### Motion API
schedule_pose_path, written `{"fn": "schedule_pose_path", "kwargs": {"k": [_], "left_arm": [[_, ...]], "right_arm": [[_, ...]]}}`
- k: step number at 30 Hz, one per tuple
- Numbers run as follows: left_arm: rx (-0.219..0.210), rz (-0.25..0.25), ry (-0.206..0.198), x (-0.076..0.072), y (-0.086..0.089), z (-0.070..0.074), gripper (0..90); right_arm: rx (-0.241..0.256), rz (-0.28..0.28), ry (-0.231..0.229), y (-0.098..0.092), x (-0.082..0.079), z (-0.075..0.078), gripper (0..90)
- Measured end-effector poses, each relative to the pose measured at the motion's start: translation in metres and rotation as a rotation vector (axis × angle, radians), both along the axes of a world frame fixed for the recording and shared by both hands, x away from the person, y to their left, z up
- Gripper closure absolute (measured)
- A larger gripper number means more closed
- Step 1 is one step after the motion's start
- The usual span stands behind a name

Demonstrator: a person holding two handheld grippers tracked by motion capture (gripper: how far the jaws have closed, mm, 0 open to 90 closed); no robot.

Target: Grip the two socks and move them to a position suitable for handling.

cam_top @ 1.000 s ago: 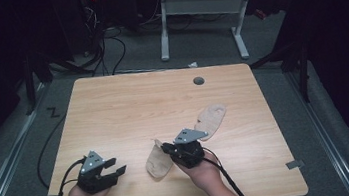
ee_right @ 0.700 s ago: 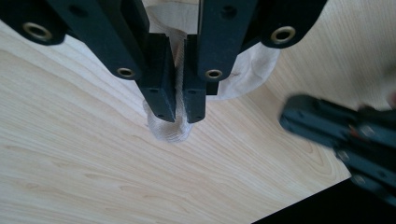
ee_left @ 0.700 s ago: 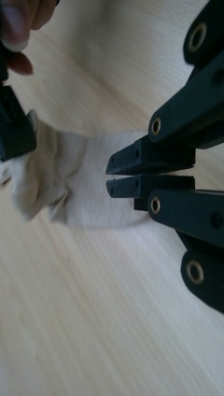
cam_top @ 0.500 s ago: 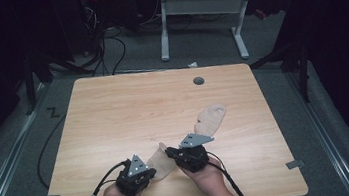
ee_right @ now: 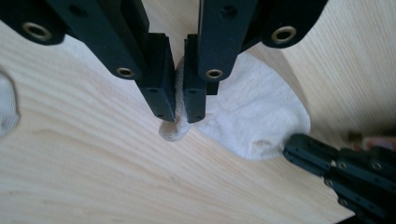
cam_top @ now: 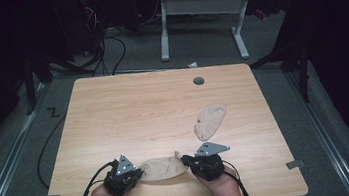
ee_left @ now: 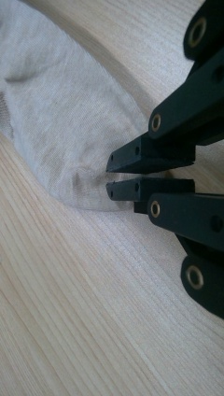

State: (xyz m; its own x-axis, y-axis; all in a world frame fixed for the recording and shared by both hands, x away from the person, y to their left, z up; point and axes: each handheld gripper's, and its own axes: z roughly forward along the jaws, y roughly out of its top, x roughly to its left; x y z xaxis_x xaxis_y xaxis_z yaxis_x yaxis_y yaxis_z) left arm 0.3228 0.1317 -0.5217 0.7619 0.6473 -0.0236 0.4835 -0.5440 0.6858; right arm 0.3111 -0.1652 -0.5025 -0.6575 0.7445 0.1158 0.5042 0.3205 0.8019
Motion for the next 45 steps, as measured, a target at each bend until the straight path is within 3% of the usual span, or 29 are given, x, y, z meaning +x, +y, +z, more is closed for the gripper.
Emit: {"fn": "schedule_pose_path", "kwargs": {"k": [3, 8, 9, 10, 13, 16, 19, 23, 33, 37, 42, 45], "left_arm": [[0.007, -0.007, -0.005, -0.002, -0.002, 0.0, 83.7], [0.009, -0.015, -0.009, -0.004, -0.001, 0.001, 82.4], [0.006, -0.017, -0.016, -0.004, -0.001, 0.001, 82.4], [0.004, -0.02, -0.049, -0.006, -0.001, 0.003, 82.4], [-0.005, -0.019, -0.082, -0.005, -0.003, 0.005, 81.2], [-0.006, -0.011, -0.083, 0.0, -0.007, 0.003, 78.8], [0.027, -0.024, -0.073, 0.002, -0.009, -0.002, 78.5], [0.031, -0.046, -0.08, -0.001, -0.007, -0.002, 77.2], [0.036, -0.098, -0.064, -0.012, -0.005, -0.001, 71.1], [0.032, -0.082, -0.066, -0.01, -0.004, -0.001, 60.8], [0.015, -0.065, -0.083, -0.009, -0.001, 0.002, 56.1], [-0.006, -0.051, -0.095, -0.008, 0.001, 0.005, 53.0]], "right_arm": [[-0.016, -0.014, 0.002, -0.003, -0.002, -0.004, 79.6], [0.002, -0.052, -0.024, -0.009, 0.0, 0.001, 75.9], [0.002, -0.052, -0.024, -0.009, 0.0, 0.001, 75.9], [-0.004, -0.052, -0.032, -0.009, 0.0, 0.001, 76.2], [-0.043, -0.048, -0.034, -0.003, 0.005, -0.001, 79.4], [-0.095, -0.025, -0.012, 0.005, 0.013, -0.007, 82.9], [-0.162, -0.016, 0.026, 0.012, 0.017, -0.014, 84.6], [-0.189, 0.0, 0.052, 0.01, 0.013, -0.019, 84.8], [-0.195, 0.027, 0.063, 0.007, -0.001, -0.021, 83.5], [-0.171, 0.017, 0.067, 0.003, -0.001, -0.02, 82.4], [-0.151, -0.003, 0.059, -0.002, -0.001, -0.017, 80.3], [-0.158, 0.014, 0.07, -0.001, 0.0, -0.02, 78.2]]}}
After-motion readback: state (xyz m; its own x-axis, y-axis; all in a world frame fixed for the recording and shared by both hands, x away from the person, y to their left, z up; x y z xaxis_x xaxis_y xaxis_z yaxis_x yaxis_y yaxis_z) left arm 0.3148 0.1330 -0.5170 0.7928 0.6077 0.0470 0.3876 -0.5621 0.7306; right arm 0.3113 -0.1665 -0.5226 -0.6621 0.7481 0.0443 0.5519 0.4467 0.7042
